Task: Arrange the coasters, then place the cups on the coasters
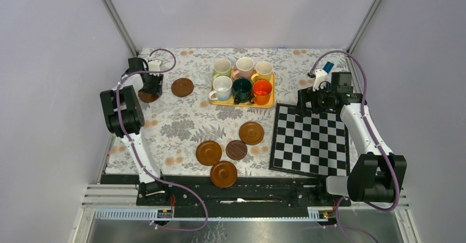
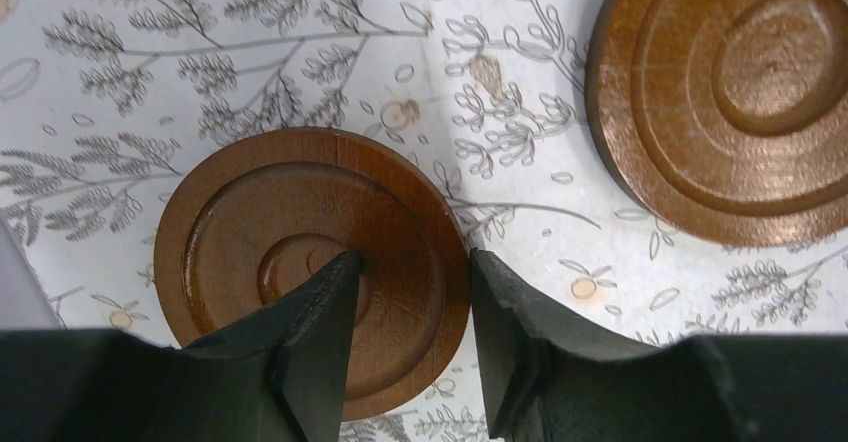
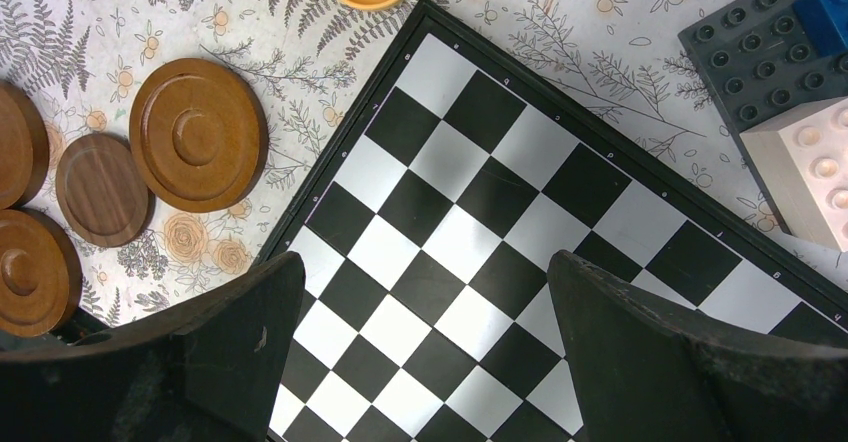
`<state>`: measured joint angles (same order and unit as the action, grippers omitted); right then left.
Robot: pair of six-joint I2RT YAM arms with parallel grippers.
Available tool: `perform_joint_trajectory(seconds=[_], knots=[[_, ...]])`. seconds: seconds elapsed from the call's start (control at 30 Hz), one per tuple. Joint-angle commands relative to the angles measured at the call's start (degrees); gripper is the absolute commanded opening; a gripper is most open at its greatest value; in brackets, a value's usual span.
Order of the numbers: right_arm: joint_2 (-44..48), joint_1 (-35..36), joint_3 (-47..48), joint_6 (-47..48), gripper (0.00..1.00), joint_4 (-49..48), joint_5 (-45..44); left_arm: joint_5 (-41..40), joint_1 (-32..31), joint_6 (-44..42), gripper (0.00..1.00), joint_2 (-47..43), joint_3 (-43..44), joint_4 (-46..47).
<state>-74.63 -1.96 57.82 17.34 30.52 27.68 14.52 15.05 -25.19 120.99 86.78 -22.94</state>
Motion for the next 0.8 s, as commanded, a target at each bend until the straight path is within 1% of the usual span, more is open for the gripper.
perform_joint_trajectory(seconds=[0.0,0.17,0.4,0.7,0.77], knots=[[-0.3,0.5,0.1,0.2,0.98,-0.4,0.2,1.2,0.3,0.5,0.45,4.3,3.1,-1.3],[-0.4,0.4,0.0,0.4,0.98,-0.4,-0.1,3.5,-0.1,1.1,0.45,6.3,6.7,-3.0],[-0.5,0.5,-0.1,0.3,0.98,-0.4,-0.2,5.0,-2.4,1.9,0.45,7.2,8.5,-4.4],[-0.2,0.4,-0.3,0.5,0.98,-0.5,-0.5,5.4,-2.9,2.8,0.45,6.4,8.3,-5.2],[-0.2,0.5,-0.2,0.5,0.98,-0.5,-0.5,5.5,-2.8,2.8,0.46,5.8,7.8,-5.2]])
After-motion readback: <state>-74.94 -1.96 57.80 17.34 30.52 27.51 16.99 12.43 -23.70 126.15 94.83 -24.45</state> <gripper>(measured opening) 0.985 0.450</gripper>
